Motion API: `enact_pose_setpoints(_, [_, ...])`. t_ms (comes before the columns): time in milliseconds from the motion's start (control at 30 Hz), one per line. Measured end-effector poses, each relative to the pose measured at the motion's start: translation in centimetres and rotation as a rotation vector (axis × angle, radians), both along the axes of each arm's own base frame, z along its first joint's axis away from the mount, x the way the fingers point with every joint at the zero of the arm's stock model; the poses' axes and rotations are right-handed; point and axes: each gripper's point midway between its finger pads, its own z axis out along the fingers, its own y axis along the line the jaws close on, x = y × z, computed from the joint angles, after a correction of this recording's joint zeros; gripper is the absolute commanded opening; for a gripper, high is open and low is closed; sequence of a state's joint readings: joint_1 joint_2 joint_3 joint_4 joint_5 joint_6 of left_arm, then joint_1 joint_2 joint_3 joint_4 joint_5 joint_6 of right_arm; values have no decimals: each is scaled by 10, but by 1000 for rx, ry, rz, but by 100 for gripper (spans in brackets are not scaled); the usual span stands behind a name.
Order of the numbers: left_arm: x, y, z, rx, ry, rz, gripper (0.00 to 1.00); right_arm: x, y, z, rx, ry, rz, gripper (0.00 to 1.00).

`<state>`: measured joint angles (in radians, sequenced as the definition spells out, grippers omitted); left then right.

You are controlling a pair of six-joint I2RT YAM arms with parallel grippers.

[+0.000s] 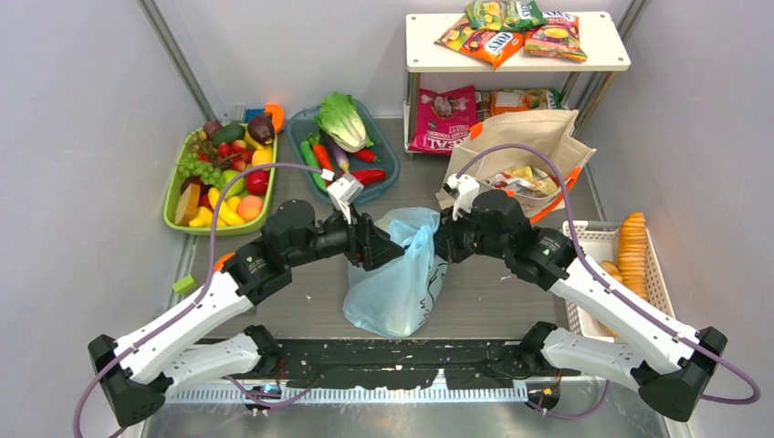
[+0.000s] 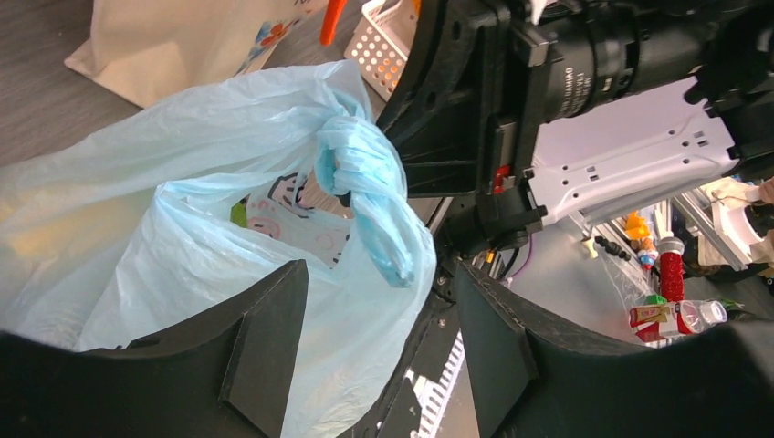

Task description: Place the mixed food into the grocery bags and tie them

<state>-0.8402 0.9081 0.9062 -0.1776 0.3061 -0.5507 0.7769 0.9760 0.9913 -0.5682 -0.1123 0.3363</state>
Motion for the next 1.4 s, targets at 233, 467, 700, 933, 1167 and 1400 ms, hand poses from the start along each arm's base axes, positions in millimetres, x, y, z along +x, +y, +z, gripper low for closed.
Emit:
enact_pose_setpoints(233, [3,-4,-11,28,25,0,52,0,0,0,2,2,1,5])
enact_pose_setpoints(467, [6,-12,-20,45,45,-10,39,0,0,0,2,2,1,5])
enact_pose_setpoints(700, [6,-20,-29,63,66,-23,0,0,-2,-1,-14,2,-10,5])
enact_pose_setpoints(933, [20,-11,-31,101,-3,50,0,11,-26,10,-181,-37,-158,5])
enact_pose_setpoints(1167, [34,-2,-35,143,-43,124,0,17,-55,2,-364,-51,-295,5])
enact_pose_setpoints(1400, [48,10,-55,191,-40,186,0,24,-71,-17,-487,-46,-375,5])
